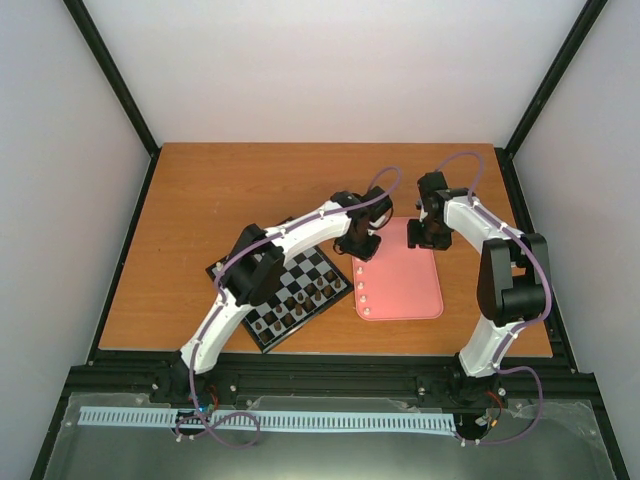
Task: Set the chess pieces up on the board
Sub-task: Pick up the chess piece from the storage box.
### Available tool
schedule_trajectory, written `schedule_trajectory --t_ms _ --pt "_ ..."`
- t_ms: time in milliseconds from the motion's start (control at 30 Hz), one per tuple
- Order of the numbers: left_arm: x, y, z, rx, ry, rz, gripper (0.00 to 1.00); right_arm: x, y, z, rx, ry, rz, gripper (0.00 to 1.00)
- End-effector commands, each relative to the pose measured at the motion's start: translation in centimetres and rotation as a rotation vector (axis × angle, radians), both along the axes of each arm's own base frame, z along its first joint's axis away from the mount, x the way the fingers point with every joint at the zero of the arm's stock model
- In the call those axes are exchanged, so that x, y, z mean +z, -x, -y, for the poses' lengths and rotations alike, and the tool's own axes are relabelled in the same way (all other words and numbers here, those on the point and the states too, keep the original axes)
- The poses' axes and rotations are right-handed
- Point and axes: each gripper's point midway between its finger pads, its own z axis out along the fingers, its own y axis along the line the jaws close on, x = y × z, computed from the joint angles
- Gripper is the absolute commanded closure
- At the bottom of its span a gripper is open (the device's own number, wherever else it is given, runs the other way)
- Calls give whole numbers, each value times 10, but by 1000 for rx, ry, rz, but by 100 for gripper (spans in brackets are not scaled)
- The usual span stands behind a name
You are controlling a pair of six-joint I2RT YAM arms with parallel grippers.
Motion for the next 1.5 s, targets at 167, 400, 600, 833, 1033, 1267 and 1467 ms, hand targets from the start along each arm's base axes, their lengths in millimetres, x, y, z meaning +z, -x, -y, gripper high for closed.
schedule_trajectory --t_ms 167,400,600,833,1033,1267,1467 --pt "4 -5 6 -6 -8 22 72 9 -3 3 2 -8 29 46" --pt "-2 -3 3 -12 -30 17 74 10 -3 2 5 -13 31 46" --pt "-5 -3 3 -12 -31 13 81 11 -3 3 8 -7 31 46" --pt "-9 -2 3 -10 -32 1 88 11 -2 4 8 -7 30 46" --pt "-12 -1 5 -12 -26 -9 99 12 -1 4 9 -5 30 46" --pt "40 -10 3 14 31 51 99 14 -1 4 7 -5 38 46" --pt "96 -13 -38 86 46 112 99 12 -1 2 10 -20 31 46"
